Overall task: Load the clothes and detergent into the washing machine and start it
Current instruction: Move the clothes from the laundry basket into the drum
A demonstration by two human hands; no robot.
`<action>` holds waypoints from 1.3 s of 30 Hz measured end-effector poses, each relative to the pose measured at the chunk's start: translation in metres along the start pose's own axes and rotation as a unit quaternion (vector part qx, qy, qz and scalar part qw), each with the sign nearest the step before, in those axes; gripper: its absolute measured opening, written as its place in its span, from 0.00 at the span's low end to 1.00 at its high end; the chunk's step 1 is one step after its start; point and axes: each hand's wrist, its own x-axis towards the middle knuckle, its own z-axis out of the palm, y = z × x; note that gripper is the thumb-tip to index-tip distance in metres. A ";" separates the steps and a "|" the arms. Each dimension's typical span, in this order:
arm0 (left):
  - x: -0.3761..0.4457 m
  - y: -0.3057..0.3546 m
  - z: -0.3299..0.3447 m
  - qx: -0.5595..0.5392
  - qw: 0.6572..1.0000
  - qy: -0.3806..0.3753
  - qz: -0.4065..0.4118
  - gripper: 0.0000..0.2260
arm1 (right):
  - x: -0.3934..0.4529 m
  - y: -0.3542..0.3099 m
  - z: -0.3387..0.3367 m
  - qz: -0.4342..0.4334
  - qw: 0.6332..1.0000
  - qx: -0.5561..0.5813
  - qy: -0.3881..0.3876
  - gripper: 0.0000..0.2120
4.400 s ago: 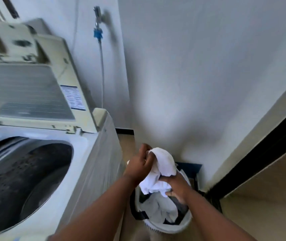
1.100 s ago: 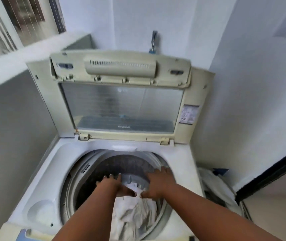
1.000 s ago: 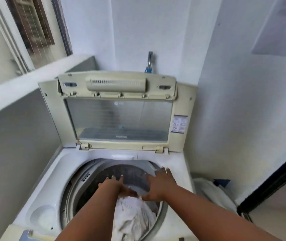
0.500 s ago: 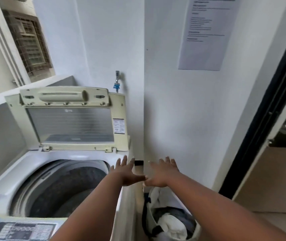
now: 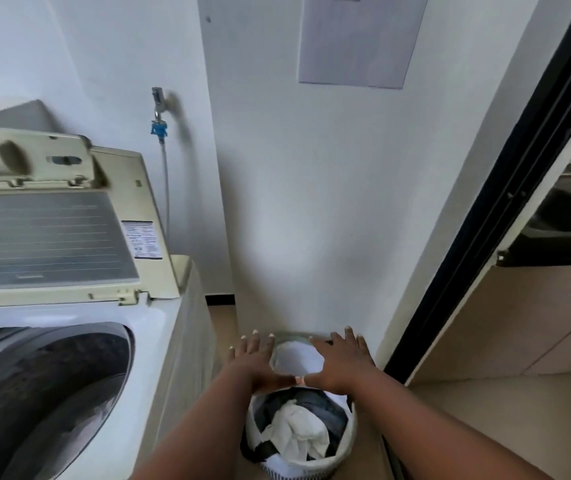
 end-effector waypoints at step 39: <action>0.373 -0.059 0.453 -0.031 0.945 -0.285 -0.158 0.56 | 0.365 0.085 0.466 -0.140 0.952 -0.120 -0.243 0.25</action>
